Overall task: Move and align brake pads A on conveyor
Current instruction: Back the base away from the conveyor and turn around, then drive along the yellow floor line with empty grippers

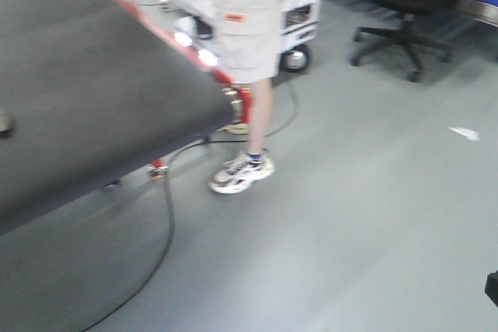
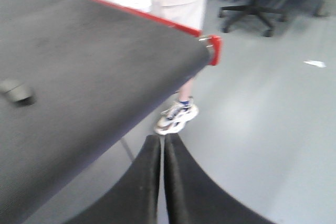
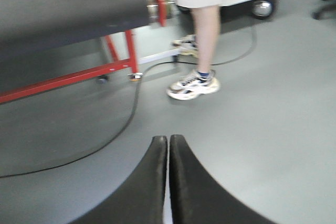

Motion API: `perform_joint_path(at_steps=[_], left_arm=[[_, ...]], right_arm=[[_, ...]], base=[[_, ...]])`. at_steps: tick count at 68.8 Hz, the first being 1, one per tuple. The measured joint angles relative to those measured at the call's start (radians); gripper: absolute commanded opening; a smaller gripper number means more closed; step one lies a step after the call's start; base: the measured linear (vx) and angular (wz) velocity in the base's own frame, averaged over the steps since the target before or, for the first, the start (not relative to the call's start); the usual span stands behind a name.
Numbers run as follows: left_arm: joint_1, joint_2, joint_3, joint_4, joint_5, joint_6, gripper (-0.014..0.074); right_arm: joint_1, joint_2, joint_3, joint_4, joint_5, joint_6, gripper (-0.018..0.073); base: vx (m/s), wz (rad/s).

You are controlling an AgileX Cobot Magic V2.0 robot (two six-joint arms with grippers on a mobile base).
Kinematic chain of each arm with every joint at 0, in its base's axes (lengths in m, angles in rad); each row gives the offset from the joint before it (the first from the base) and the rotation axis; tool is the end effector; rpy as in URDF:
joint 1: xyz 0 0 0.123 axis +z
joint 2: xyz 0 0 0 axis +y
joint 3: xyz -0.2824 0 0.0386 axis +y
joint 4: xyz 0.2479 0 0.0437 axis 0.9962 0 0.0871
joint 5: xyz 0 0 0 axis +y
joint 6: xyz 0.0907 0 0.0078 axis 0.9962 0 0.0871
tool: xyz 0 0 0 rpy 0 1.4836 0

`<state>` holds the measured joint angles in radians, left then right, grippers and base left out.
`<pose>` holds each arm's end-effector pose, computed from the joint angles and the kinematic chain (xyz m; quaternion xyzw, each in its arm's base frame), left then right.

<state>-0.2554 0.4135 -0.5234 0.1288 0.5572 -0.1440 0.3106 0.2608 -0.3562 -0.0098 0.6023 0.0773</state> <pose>0.0824 -0.0151 0.3106 0.0712 0.8179 -0.0548 0.5683 0.0599 0.0187 0.2630 -0.0995 0.8330 0.1005 0.5350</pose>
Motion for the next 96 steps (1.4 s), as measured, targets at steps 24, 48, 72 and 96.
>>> perform_joint_path(at_steps=[24,48,72,96], left_arm=[[0.000,0.000,0.000,0.000,0.000,0.000,-0.0006],[0.000,0.000,0.000,0.000,0.000,0.000,-0.0006],[0.000,0.000,0.000,0.000,0.000,0.000,-0.0006],[0.000,0.000,0.000,0.000,0.000,0.000,-0.0006]], right_arm=[[0.000,0.000,0.000,0.000,0.000,0.000,-0.0010],[0.000,0.000,0.000,0.000,0.000,0.000,-0.0010],[0.000,0.000,0.000,0.000,0.000,0.000,-0.0010],[0.000,0.000,0.000,0.000,0.001,0.000,-0.0010]], base=[[0.04,-0.48],[0.05,-0.43],[0.08,-0.59],[0.12,-0.62]])
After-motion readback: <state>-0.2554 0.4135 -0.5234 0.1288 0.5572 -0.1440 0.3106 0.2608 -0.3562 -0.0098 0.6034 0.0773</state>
